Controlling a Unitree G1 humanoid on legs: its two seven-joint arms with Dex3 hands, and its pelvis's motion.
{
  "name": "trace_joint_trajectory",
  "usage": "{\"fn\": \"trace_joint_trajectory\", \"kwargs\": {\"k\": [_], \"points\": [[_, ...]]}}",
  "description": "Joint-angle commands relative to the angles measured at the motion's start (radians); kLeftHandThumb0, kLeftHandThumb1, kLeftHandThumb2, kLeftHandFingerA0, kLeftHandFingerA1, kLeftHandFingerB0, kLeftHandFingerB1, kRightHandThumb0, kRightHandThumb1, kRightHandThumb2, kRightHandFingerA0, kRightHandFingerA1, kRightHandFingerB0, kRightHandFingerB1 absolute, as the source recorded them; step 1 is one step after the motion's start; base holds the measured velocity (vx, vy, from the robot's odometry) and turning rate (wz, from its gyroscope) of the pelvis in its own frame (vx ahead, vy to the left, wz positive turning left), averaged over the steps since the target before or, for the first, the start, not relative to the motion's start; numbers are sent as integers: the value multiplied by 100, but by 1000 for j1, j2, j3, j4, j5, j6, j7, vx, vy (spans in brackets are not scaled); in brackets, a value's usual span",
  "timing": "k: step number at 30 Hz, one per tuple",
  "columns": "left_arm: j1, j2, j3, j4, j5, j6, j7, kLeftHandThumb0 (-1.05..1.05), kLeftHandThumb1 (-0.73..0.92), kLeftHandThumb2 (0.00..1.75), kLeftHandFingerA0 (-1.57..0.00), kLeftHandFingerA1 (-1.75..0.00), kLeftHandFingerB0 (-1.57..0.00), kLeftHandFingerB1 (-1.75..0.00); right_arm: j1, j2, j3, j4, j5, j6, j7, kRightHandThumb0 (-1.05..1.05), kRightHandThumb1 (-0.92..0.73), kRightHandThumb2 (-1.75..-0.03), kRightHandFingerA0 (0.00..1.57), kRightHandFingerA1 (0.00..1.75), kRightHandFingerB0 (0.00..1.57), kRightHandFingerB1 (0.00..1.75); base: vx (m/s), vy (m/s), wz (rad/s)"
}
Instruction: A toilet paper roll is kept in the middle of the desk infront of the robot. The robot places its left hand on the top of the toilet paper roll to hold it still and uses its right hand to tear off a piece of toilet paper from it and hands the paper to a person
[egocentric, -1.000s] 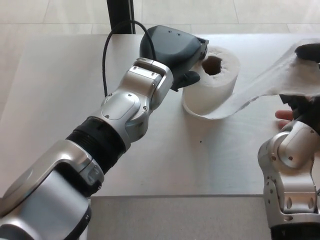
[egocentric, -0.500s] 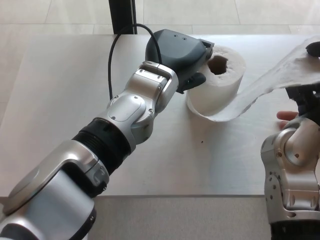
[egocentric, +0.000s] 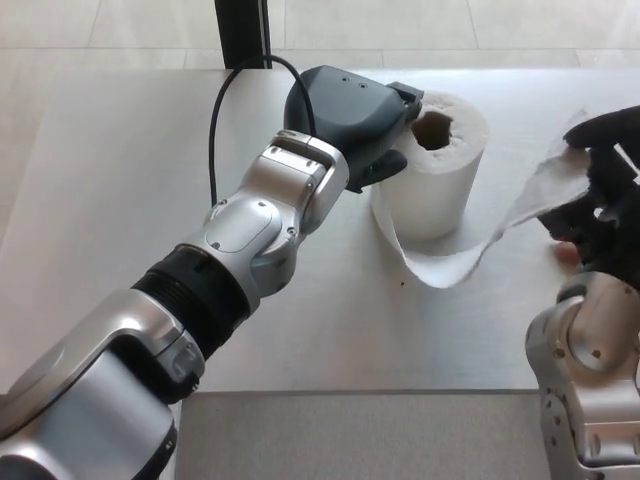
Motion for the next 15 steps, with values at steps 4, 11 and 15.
{"fn": "trace_joint_trajectory", "kwargs": {"k": [4, 11, 15], "points": [[50, 48, -18, -14, 4, -28, -48, -56, 88, 67, -65, -76, -49, -45, 83, -251, 22, -28, -148, 1, 183, -22, -34, -125, 106, 160, 95, 143, 0, 0, 0], [83, 82, -17, -59, 9, -24, -44, -57, 88, 66, -65, -86, -52, -49, 150, -397, -31, -11, -119, -20, 265, -14, -39, -122, 100, 163, 87, 141, 0, 0, 0], [95, 83, -20, -70, 7, -17, -52, -58, 88, 66, -68, -90, -53, -50, 176, -432, -62, -31, -74, -9, 323, -21, -64, -75, 97, 158, 90, 135, 0, 0, 0]]}}
